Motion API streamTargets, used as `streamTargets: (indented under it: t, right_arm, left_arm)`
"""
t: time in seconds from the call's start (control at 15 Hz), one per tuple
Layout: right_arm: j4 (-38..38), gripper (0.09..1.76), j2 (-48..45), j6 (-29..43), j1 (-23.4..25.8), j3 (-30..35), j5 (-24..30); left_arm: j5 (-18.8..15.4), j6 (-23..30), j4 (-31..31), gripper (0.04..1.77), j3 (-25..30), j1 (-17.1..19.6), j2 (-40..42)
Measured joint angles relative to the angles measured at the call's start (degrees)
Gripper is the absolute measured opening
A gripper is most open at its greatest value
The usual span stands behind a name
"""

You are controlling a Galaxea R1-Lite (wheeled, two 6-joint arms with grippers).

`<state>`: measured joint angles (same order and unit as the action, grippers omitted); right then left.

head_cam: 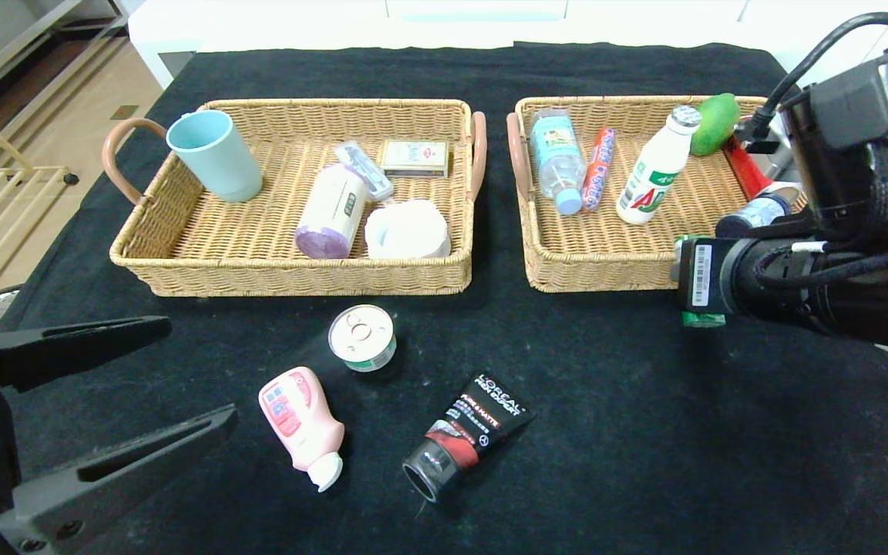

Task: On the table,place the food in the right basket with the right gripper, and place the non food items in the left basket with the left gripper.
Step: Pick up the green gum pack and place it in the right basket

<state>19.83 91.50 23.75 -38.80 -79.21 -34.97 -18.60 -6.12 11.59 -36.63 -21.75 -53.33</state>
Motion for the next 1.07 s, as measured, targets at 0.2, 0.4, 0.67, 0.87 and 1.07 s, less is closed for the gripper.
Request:
streamTargets:
  t: [0.2, 0.4, 0.67, 0.87, 1.07]
  right_arm:
    - [-4.0, 0.55, 1.7, -2.5, 5.4, -2.2, 0.1]
    - [-7.0, 0.55, 3.7, -4.4, 9.5, -3.6, 0.2]
    - [-7.1, 0.55, 5.6, -4.7, 12.8, -7.2, 0.2]
    - [-7.2, 0.55, 6.8, -4.4, 14.5, -9.8, 0.2]
    - [-7.2, 0.55, 7.6, -4.3, 15.3, -10.6, 0.0]
  left_arm:
    - [0.0, 0.0, 0.0, 1.72, 0.0, 0.0, 0.1]
    - [0.0, 0.0, 0.1, 1.72, -0.1, 0.1, 0.1]
    - [0.1, 0.0, 0.0, 1.72, -0.1, 0.3, 0.1]
    - [0.1, 0.0, 0.0, 1.72, 0.0, 0.3, 0.1]
    - [0.0, 0.0, 0.0, 1.72, 0.0, 0.3, 0.1]
